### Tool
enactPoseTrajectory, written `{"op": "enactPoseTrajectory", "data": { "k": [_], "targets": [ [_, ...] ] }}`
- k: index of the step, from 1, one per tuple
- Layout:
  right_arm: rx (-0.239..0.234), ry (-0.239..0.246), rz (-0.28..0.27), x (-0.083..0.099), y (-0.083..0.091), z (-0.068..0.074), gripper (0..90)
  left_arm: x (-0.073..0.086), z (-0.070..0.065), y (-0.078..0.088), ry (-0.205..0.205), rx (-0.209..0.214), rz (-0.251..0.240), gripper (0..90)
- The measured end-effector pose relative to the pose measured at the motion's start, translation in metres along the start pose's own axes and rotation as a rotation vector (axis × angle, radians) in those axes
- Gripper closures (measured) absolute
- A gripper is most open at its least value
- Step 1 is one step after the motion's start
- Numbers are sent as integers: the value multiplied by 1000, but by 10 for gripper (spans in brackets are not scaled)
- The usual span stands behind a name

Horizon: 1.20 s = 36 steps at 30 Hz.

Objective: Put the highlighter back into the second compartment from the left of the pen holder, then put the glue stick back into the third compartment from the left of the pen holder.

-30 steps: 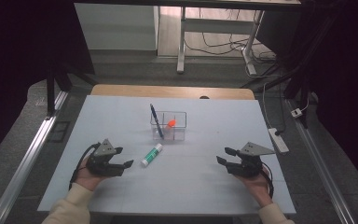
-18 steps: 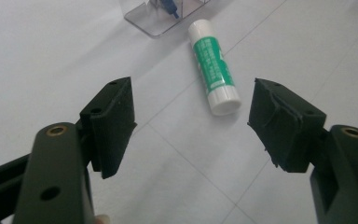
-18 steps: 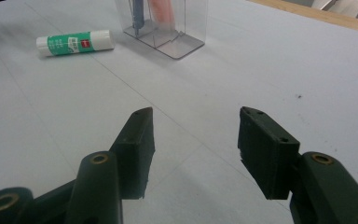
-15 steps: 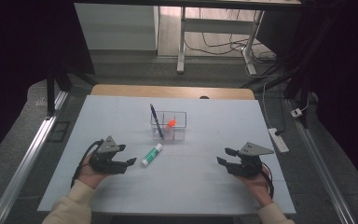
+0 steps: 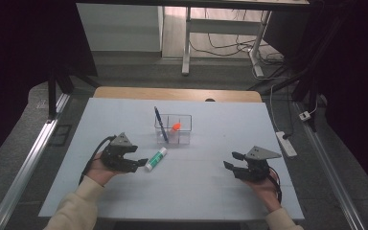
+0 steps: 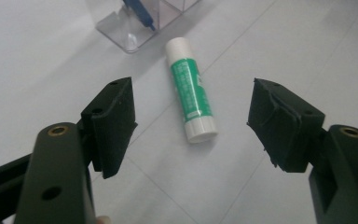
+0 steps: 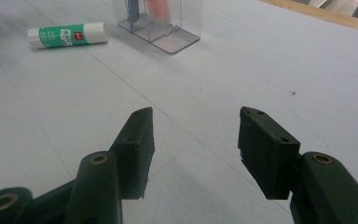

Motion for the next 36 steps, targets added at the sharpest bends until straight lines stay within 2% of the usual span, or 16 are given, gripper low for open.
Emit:
{"op": "enactPoseTrajectory", "data": {
  "k": [10, 26, 36],
  "targets": [
    [2, -8, 2, 0, 0, 0, 457, -8, -3, -9, -21, 14, 31, 317],
    [-2, -7, 12, 1, -1, -1, 456, -38, -15, -32, -66, 35, 57, 319],
    [0, -3, 5, 3, 2, 1, 453, -45, -17, -43, -73, 43, 84, 320]
  ]
}}
Point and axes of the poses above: each handheld gripper's, and its own axes: y roughly backward along the jaws, x roughly out of its underside, z roughly to its left, the point moved 1 cm from there along -y, roughly forward along the jaws, and after that the axes turned 10 degrees about -x, right-handed, at the moved point
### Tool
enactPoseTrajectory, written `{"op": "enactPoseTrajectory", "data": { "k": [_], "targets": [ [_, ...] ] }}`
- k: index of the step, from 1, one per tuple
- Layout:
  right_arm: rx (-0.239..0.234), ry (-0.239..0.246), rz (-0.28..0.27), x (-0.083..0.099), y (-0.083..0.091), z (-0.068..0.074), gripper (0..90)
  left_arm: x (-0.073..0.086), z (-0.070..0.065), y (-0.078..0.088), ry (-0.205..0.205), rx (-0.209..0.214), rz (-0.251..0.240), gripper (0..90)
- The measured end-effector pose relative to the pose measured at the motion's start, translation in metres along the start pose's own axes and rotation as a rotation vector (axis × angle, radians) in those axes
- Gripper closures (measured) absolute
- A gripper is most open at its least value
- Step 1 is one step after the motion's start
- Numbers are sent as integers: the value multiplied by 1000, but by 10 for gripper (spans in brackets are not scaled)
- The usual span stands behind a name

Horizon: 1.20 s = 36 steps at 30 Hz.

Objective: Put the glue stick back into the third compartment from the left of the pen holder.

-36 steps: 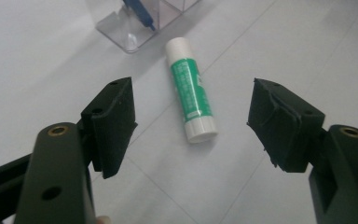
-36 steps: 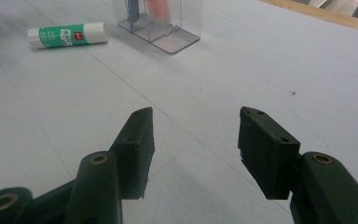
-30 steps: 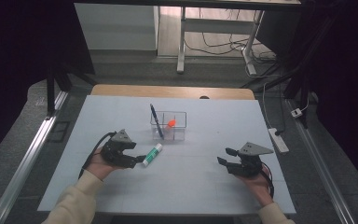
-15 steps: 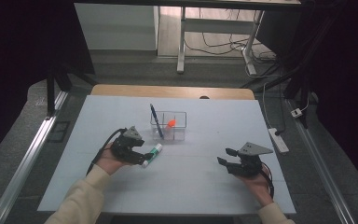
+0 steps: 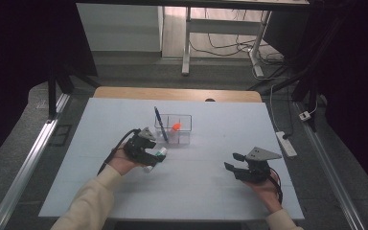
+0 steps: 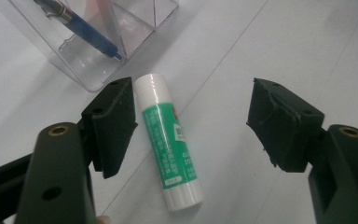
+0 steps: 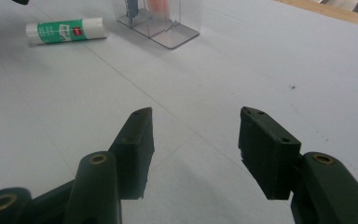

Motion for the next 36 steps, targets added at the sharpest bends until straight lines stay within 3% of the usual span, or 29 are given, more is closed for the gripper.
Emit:
{"op": "enactPoseTrajectory", "data": {
  "k": [11, 23, 30, 36],
  "targets": [
    [9, 7, 13, 6, 7, 4, 452, -3, 5, -14, 5, -2, 48, 320],
    [1, 20, 45, 8, 0, 6, 447, -12, 9, -34, 26, 9, 103, 332],
    [0, 26, 49, 7, -2, 7, 447, -20, 6, -52, 17, -6, 163, 390],
    [3, 35, 59, 7, -2, 6, 446, -18, 7, -57, 12, -12, 205, 458]
  ]
}}
Point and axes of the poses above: each handheld gripper's, and its own axes: y roughly backward along the jaws, x roughly out of its underside, z roughly to its left, the point moved 1 cm from there along -y, roughly forward along the jaws, and after that the axes turned 10 degrees about -x, right-handed, at the moved point
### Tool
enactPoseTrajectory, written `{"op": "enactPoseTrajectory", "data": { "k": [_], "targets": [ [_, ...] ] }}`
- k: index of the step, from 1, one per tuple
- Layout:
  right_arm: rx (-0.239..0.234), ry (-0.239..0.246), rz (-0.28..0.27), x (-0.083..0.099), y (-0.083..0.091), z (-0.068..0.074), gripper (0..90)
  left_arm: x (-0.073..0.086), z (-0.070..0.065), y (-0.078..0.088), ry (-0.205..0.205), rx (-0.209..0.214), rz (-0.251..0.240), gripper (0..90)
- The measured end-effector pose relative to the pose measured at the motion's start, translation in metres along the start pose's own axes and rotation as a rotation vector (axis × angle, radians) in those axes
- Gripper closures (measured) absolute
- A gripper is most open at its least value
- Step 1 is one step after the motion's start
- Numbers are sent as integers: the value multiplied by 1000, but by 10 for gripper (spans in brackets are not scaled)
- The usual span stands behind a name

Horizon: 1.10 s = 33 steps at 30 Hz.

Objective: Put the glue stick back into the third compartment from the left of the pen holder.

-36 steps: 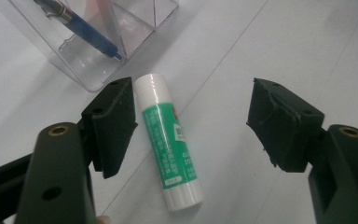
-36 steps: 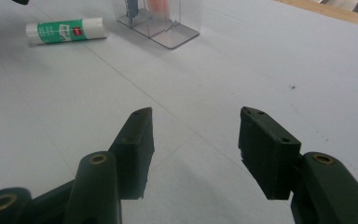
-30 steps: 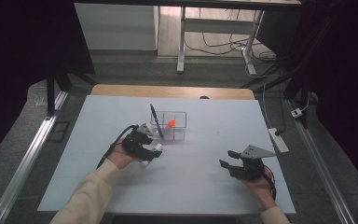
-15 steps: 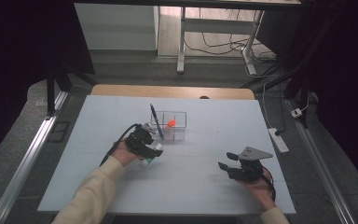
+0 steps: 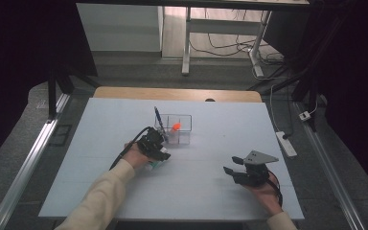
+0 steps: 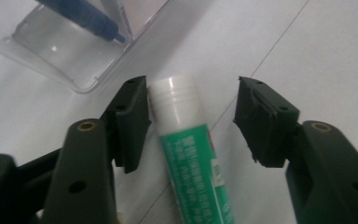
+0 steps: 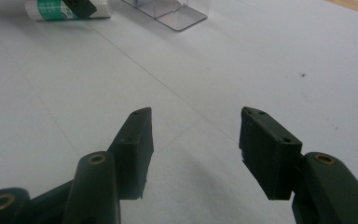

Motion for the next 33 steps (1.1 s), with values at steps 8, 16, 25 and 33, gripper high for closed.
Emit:
{"op": "enactPoseTrajectory", "data": {
  "k": [8, 16, 25, 33],
  "targets": [
    [0, 7, 8, 0, -1, 0, 446, 1, 1, -5, 0, -13, 32, 571],
    [4, 12, 9, 0, -2, 1, 446, 3, -1, -5, -18, -41, 17, 646],
    [5, 12, 10, 0, -2, 0, 445, 6, 2, 23, -15, -17, -117, 646],
    [10, 18, 19, 1, -2, 0, 446, 13, 9, 48, 15, -2, -250, 645]
  ]
}}
Point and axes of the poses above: each handheld gripper's, and its own axes: y roughly backward along the jaws, x roughly out of its underside, z roughly to its left, the point moved 1 cm from there along -y, roughly forward along the jaws, and after that the axes turned 10 degrees about -x, right-handed, at the moved point
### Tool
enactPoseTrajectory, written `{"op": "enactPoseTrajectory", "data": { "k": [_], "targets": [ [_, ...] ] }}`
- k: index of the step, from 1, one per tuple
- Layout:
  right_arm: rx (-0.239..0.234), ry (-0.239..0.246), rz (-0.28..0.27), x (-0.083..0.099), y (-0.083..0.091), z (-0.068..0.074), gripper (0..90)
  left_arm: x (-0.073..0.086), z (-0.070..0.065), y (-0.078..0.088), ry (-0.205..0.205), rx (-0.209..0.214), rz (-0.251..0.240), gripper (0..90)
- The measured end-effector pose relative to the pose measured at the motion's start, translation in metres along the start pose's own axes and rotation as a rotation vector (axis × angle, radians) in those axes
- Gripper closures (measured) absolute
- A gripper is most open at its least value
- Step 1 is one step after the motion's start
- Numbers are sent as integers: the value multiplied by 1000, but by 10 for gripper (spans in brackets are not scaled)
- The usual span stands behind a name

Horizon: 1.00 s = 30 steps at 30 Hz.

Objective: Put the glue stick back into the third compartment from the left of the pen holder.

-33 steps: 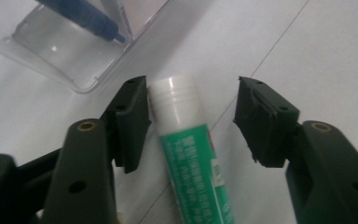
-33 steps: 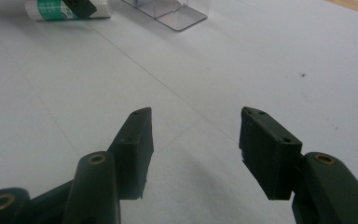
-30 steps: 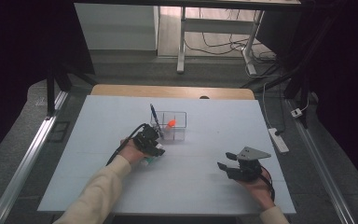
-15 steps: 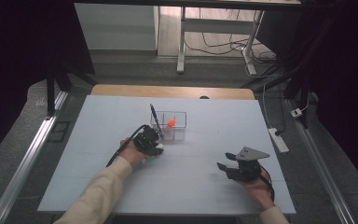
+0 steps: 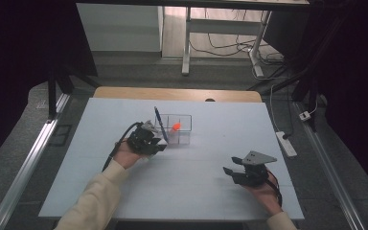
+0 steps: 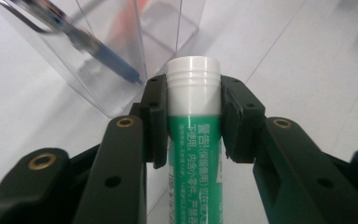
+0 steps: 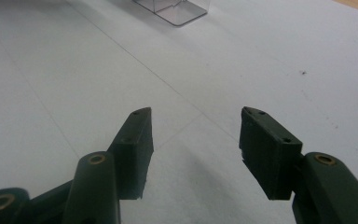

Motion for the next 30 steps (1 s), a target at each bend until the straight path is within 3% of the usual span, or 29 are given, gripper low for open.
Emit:
{"op": "enactPoseTrajectory", "data": {
  "k": [15, 30],
  "targets": [
    [-10, -8, -9, 0, 1, 0, 442, 2, 4, 23, 37, -15, -142, 645],
    [-9, -16, -19, 0, 2, -1, 427, 4, 12, 40, 78, -2, -239, 645]
  ]
}}
Point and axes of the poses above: each handheld gripper's, and its own axes: y roughly backward along the jaws, x roughly out of its underside, z roughly to its left, the point moved 1 cm from there along -y, roughly forward along the jaws, and after that the axes turned 10 degrees about -x, right-handed, at the moved point
